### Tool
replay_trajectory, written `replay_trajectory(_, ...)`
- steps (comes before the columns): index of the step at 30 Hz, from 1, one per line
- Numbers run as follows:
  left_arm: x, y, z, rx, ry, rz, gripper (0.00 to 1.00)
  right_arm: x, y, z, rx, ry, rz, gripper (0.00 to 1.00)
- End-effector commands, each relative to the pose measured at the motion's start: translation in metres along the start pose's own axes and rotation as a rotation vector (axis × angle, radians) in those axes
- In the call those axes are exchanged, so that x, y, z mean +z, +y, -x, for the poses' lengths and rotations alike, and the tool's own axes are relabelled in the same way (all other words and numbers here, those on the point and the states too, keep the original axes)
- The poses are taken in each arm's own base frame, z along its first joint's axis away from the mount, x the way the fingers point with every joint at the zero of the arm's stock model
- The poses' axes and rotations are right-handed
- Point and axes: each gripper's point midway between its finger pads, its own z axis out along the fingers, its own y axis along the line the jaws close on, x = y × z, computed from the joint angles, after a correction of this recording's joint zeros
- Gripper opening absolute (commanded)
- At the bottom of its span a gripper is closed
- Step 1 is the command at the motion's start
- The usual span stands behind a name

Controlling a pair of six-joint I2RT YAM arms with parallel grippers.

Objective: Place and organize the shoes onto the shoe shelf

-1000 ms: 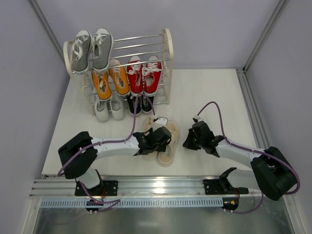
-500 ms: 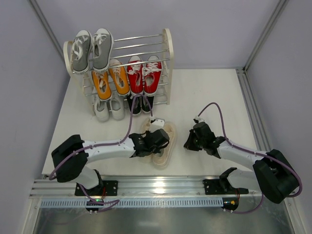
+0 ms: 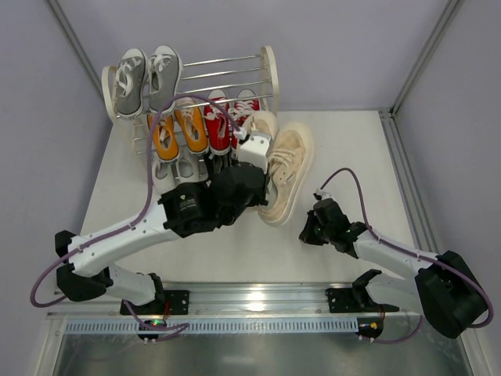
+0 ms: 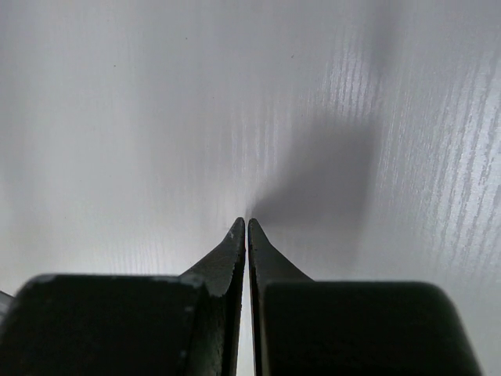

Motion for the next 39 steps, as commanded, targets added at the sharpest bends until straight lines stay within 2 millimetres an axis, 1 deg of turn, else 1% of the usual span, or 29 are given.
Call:
replay_trajectory(1, -0.036, 0.024, 0.113, 0.05, -0.278, 0.103, 0.0, -0.005, -0.003, 0.006, -0.023, -0.031, -0.007, 0.04)
replay_trajectory(2, -0.029, 0.022, 0.122, 0.067, -0.275, 0.115, 0.0, -0.006, -0.003, 0.007, -0.025, -0.034, -0.006, 0.04)
replay_trajectory(3, -0.04, 0.025, 0.153, 0.034, -0.325, 0.098, 0.0, -0.008, -0.002, 0.008, -0.026, -0.039, -0.005, 0.04)
replay_trajectory(4, -0.038, 0.038, 0.166, 0.043, -0.326, 0.114, 0.0, -0.009, -0.002, 0.009, -0.026, -0.04, -0.004, 0.04)
replay_trajectory(5, -0.036, 0.044, 0.179, 0.035, -0.336, 0.124, 0.0, -0.01, -0.002, 0.009, -0.028, -0.044, -0.002, 0.04)
replay_trajectory(6, -0.042, 0.049, 0.206, 0.001, -0.384, 0.125, 0.0, -0.011, -0.002, 0.009, -0.033, -0.042, -0.004, 0.04)
replay_trajectory(7, -0.037, 0.061, 0.219, -0.002, -0.393, 0.136, 0.0, -0.014, -0.001, 0.011, -0.035, -0.051, 0.003, 0.04)
replay_trajectory(8, -0.036, 0.069, 0.226, -0.002, -0.394, 0.151, 0.0, -0.015, -0.001, 0.011, -0.037, -0.054, 0.004, 0.04)
replay_trajectory(9, -0.038, 0.075, 0.248, -0.023, -0.438, 0.162, 0.0, -0.016, -0.001, 0.011, -0.044, -0.054, 0.003, 0.04)
replay_trajectory(10, -0.035, 0.09, 0.257, -0.032, -0.455, 0.201, 0.0, -0.018, 0.0, 0.014, -0.045, -0.063, 0.009, 0.04)
replay_trajectory(11, -0.037, 0.098, 0.268, -0.033, -0.484, 0.219, 0.0, -0.019, 0.0, 0.014, -0.048, -0.063, 0.009, 0.04)
replay_trajectory(12, -0.026, 0.103, 0.272, -0.032, -0.488, 0.237, 0.0, -0.02, -0.001, 0.014, -0.053, -0.061, 0.004, 0.04)
replay_trajectory(13, -0.028, 0.12, 0.283, -0.051, -0.519, 0.272, 0.0, -0.022, 0.001, 0.016, -0.059, -0.065, 0.008, 0.04)
replay_trajectory(15, -0.021, 0.133, 0.294, -0.074, -0.554, 0.286, 0.0, -0.024, 0.001, 0.017, -0.062, -0.064, 0.007, 0.04)
replay_trajectory(16, -0.01, 0.149, 0.295, -0.081, -0.549, 0.321, 0.0, -0.025, 0.003, 0.02, -0.069, -0.072, 0.012, 0.04)
replay_trajectory(17, -0.003, 0.151, 0.294, -0.097, -0.542, 0.301, 0.0, -0.026, 0.004, 0.021, -0.07, -0.077, 0.015, 0.04)
replay_trajectory(19, 0.012, 0.164, 0.291, -0.103, -0.522, 0.324, 0.0, -0.027, 0.005, 0.023, -0.074, -0.081, 0.017, 0.04)
replay_trajectory(22, 0.028, 0.171, 0.291, -0.101, -0.522, 0.341, 0.0, -0.026, 0.005, 0.024, -0.076, -0.084, 0.018, 0.04)
replay_trajectory(25, 0.035, 0.18, 0.297, -0.112, -0.547, 0.359, 0.0, -0.024, 0.006, 0.024, -0.08, -0.08, 0.023, 0.04)
replay_trajectory(26, 0.042, 0.182, 0.297, -0.115, -0.544, 0.363, 0.0, -0.024, 0.007, 0.024, -0.082, -0.082, 0.032, 0.04)
replay_trajectory(27, 0.044, 0.188, 0.298, -0.122, -0.548, 0.374, 0.0, -0.023, 0.007, 0.024, -0.083, -0.082, 0.034, 0.04)
replay_trajectory(28, 0.048, 0.19, 0.297, -0.13, -0.544, 0.371, 0.0, -0.023, 0.007, 0.023, -0.083, -0.08, 0.035, 0.04)
replay_trajectory(29, 0.055, 0.192, 0.295, -0.135, -0.536, 0.374, 0.0, -0.022, 0.006, 0.023, -0.08, -0.078, 0.035, 0.04)
replay_trajectory(34, 0.064, 0.194, 0.296, -0.157, -0.548, 0.377, 0.0, -0.018, 0.005, 0.021, -0.087, -0.068, 0.05, 0.04)
replay_trajectory(39, 0.061, 0.194, 0.305, -0.181, -0.591, 0.378, 0.0, -0.017, 0.003, 0.023, -0.09, -0.069, 0.06, 0.04)
